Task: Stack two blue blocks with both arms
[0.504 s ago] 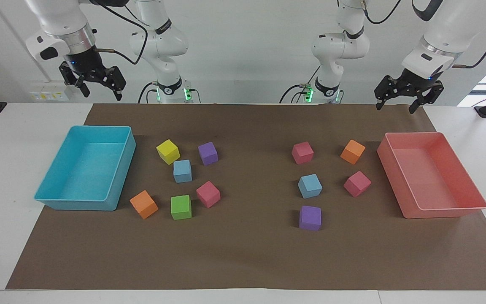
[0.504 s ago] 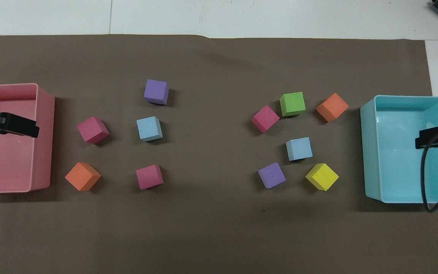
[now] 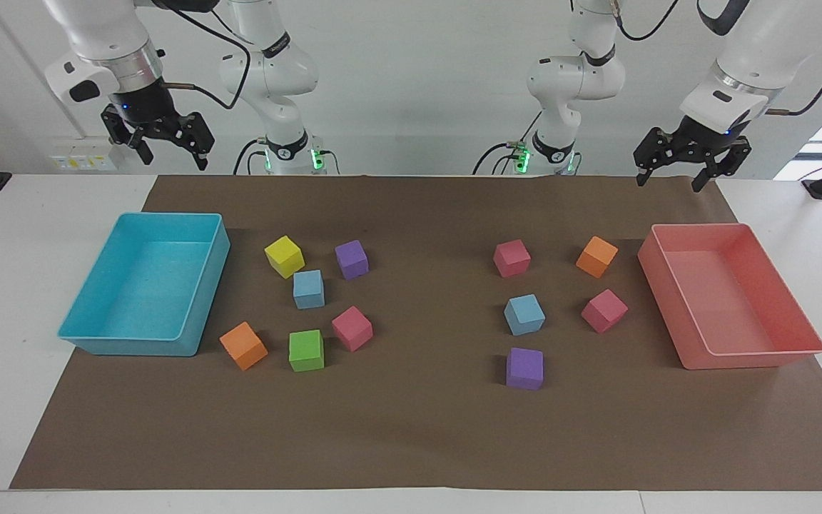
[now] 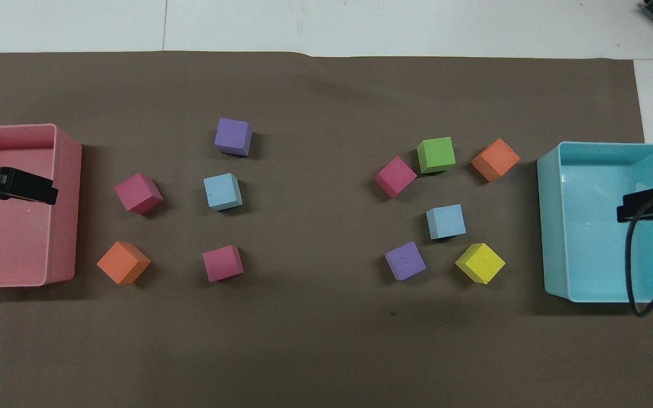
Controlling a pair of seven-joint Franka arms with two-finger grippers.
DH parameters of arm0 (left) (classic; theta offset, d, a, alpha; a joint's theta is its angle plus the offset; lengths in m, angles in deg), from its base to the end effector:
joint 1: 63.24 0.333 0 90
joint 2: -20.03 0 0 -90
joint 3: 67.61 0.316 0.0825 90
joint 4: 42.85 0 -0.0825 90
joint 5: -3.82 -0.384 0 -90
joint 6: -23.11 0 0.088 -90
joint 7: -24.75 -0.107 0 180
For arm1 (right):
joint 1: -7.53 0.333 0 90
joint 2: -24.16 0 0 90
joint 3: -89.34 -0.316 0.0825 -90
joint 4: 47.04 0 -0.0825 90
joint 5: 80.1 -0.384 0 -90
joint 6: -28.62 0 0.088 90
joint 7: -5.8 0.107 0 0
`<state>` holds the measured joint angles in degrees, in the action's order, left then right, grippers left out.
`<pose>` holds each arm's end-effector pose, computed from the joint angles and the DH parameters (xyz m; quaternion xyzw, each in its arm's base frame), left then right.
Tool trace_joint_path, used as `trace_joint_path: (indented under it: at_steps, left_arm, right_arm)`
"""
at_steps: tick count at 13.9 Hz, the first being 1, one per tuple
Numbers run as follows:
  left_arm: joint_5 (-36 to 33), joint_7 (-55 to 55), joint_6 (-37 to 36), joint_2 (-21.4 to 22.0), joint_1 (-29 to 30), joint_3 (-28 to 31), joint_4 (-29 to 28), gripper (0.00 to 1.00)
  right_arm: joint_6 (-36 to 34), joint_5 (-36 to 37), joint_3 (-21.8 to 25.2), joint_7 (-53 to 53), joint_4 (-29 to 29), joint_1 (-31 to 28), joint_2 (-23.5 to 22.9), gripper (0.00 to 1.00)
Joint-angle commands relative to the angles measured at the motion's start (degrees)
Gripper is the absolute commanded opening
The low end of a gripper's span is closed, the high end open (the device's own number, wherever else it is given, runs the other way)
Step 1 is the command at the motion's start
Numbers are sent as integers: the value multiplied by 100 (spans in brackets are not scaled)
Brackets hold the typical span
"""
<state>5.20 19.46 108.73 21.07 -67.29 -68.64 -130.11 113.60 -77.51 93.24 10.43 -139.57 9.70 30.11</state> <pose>0.5390 -0.0508 0.6502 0.9957 -0.0912 -0.0052 0.0119 0.5123 -0.0227 0.6516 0.9981 -0.0569 -0.0136 0.0194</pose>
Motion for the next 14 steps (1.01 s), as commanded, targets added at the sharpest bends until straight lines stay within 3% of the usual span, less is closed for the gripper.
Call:
trace_joint_path:
  at_steps: [1,8,14]
  left_arm:
    - [3,71,-45,63,19,15,33,100]
    - [-6,89,-247,160,19,33,25,100]
    - [3,107,-326,186,45,42,-2,100]
  right_arm:
    - [71,-110,-21,3,-335,-6,178,100]
    - [1308,-180,-188,442,-1178,238,82,100]
    - [1951,-206,-197,442,-1416,793,-708,100]
